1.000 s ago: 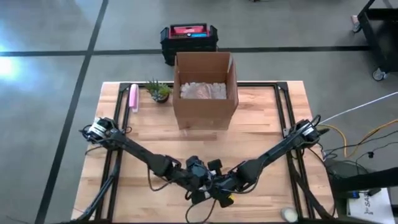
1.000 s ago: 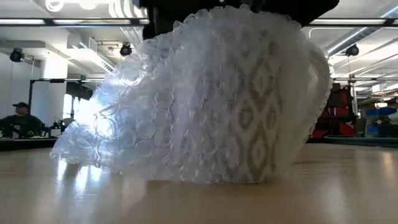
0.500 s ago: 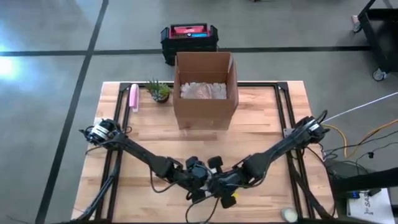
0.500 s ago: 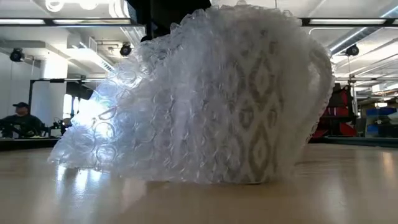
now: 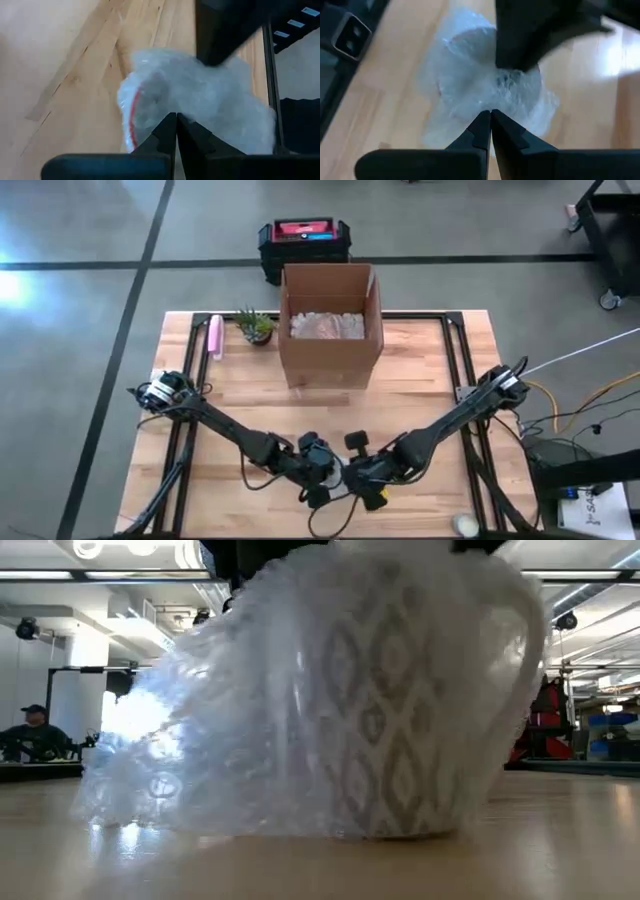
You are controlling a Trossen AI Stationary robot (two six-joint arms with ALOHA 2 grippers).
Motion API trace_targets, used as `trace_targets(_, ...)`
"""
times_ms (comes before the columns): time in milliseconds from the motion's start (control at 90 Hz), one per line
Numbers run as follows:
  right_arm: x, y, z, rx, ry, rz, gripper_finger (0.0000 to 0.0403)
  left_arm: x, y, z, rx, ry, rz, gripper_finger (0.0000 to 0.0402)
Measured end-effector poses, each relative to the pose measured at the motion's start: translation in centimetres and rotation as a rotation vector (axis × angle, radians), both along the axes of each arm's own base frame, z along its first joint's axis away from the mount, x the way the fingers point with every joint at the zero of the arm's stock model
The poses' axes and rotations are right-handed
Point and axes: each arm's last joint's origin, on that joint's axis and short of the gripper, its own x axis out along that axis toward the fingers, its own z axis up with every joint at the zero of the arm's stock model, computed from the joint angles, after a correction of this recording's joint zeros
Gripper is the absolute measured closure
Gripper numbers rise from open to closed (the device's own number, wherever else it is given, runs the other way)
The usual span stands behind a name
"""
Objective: Wrap mug
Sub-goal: Wrap the gray mug with the bubble wrap
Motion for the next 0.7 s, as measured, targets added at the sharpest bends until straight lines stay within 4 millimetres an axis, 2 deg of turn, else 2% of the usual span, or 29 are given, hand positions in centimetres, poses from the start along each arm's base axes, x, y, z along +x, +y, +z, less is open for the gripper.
trace_targets(122,0.6,0.2,0.2,0.017,-0.065,0.014,0.0403,0.0,0.0,-0.2,-0.003,0.006,-0.003,0.0402)
trace_targets(367,1.9,0.2,-3.0,-0.011,-0.016,-0.003,0.0403,0.0,0.0,0.2,-0.009,-0.005,-0.004,0.0402)
trace_targets(522,1.9,0.2,-3.3,-0.01,-0.005,-0.012,0.0403,-1.0,-0.2,2.1,-0.024,-0.032,-0.023,0.0402)
trace_targets(633,1.8,0.1,-3.2,-0.012,-0.005,-0.012,0.0403,-2.3,-0.5,4.3,-0.042,-0.062,-0.049,0.0402)
trace_targets(700,1.8,0.1,-3.2,-0.012,-0.004,-0.013,0.0403,-3.2,-0.9,4.7,-0.037,-0.039,-0.062,0.0402)
